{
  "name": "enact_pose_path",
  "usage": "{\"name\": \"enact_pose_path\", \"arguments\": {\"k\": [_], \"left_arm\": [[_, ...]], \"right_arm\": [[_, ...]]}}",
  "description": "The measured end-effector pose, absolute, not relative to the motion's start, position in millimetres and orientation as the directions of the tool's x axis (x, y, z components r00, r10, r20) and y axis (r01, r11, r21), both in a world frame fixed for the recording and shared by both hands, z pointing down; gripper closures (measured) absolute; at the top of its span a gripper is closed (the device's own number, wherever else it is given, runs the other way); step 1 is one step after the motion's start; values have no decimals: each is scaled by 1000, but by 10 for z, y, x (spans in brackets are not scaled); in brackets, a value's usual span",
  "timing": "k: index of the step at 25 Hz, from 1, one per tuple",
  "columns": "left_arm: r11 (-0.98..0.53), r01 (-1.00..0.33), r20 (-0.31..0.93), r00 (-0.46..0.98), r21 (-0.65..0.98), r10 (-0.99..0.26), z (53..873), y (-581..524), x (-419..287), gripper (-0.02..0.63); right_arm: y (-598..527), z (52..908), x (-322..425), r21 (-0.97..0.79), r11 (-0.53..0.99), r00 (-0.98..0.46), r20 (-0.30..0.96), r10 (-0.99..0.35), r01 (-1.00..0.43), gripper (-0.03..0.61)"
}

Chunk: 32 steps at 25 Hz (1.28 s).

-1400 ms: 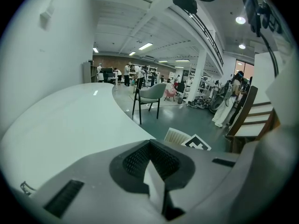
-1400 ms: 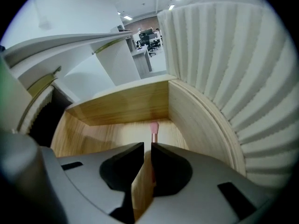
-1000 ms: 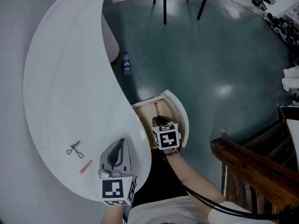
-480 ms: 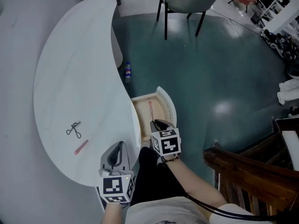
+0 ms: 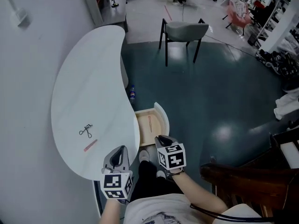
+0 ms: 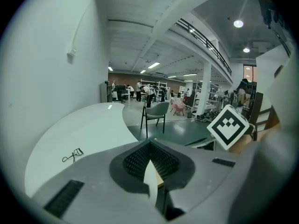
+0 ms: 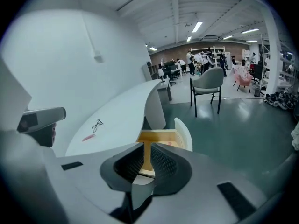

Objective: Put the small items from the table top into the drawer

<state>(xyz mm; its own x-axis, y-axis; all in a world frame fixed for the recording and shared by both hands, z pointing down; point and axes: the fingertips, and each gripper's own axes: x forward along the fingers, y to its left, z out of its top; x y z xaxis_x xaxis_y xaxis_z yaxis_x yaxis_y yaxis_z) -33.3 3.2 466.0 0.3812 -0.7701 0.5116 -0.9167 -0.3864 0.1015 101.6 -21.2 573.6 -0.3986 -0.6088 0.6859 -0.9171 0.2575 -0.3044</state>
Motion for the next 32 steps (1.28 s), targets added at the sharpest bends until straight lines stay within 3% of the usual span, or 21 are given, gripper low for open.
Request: {"name": "enact_pose_path", "arguments": {"k": [13, 23, 32], "left_arm": [[-393, -919, 395, 376, 43, -838, 3693, 300, -280, 594], [-375, -925, 284, 375, 59, -882, 3132, 499, -744, 594], [-340, -940, 272, 336, 33, -902, 2987, 622, -1193, 594]], "right_arm": [[84, 4240, 811, -297, 445, -534, 444, -720, -845, 535], [360, 3496, 321, -230, 523, -571, 355, -740, -821, 538], [442, 3210, -135, -193, 552, -584, 314, -749, -812, 540]]}}
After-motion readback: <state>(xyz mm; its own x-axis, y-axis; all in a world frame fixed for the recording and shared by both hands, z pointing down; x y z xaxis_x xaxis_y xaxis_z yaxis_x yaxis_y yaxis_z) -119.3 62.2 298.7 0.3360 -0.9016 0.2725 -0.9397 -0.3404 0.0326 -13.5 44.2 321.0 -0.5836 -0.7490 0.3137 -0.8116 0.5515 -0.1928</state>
